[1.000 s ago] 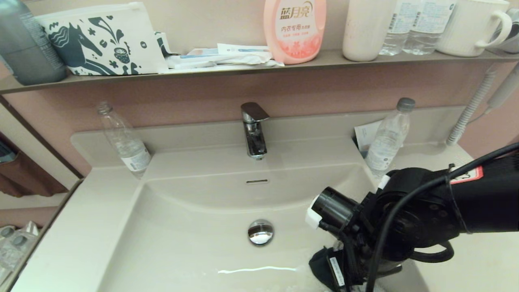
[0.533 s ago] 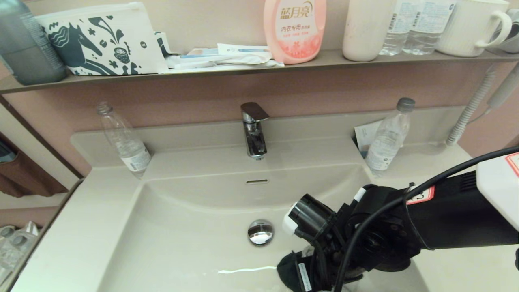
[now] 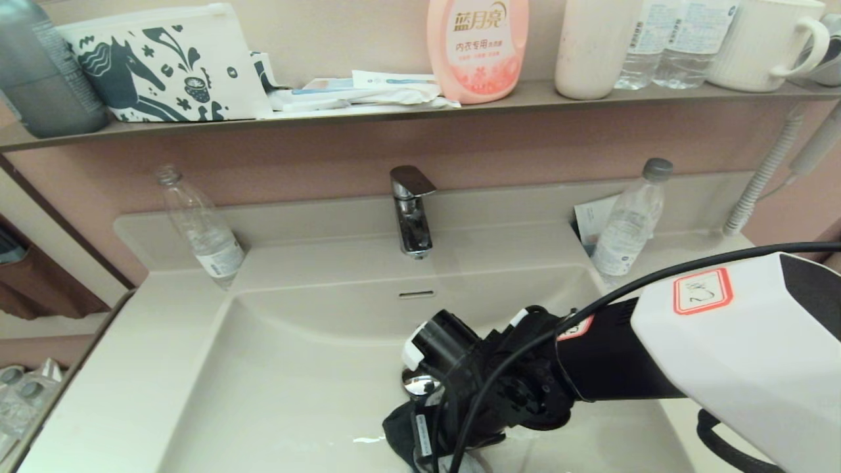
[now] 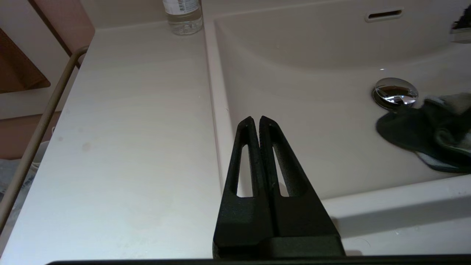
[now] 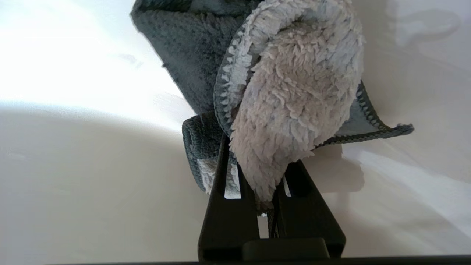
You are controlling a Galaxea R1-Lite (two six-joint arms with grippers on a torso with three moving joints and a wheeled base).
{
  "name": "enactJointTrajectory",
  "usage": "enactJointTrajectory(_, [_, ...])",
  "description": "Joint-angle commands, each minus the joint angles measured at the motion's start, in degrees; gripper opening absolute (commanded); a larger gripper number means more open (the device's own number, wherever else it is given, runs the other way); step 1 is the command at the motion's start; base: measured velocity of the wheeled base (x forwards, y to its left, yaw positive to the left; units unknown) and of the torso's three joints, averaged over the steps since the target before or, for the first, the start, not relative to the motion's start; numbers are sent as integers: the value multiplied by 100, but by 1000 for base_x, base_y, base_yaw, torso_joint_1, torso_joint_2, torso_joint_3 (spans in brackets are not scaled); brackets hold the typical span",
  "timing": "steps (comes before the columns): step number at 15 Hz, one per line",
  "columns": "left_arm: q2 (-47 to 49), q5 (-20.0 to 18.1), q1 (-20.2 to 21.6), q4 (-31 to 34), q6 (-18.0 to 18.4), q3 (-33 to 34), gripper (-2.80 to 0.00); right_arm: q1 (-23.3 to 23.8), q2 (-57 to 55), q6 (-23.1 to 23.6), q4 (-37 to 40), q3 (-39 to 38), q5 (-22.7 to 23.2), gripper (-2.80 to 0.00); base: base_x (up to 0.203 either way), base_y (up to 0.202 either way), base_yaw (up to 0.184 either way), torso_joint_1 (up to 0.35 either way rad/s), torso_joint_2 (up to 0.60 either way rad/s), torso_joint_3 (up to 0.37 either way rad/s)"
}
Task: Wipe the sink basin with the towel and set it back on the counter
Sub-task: Wipe the sink
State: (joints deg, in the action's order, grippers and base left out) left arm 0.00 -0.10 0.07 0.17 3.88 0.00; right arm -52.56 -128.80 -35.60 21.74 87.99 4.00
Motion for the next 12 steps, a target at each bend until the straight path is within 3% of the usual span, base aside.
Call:
enactJointTrajectory(1, [9,1,1,0,-1,0,-280,-71,-411,2,23,453,62,-280,0,0,0,0,0,0])
enactJointTrajectory(9, [9,1,1,0,-1,0,-280,-381,-1517,516,0,2388,109,-280,0,0,0,0,0,0])
enactJointTrajectory(12, [9,1,1,0,-1,0,-280,-378,-1600,908,-469,2495,89,-280,0,0,0,0,0,0])
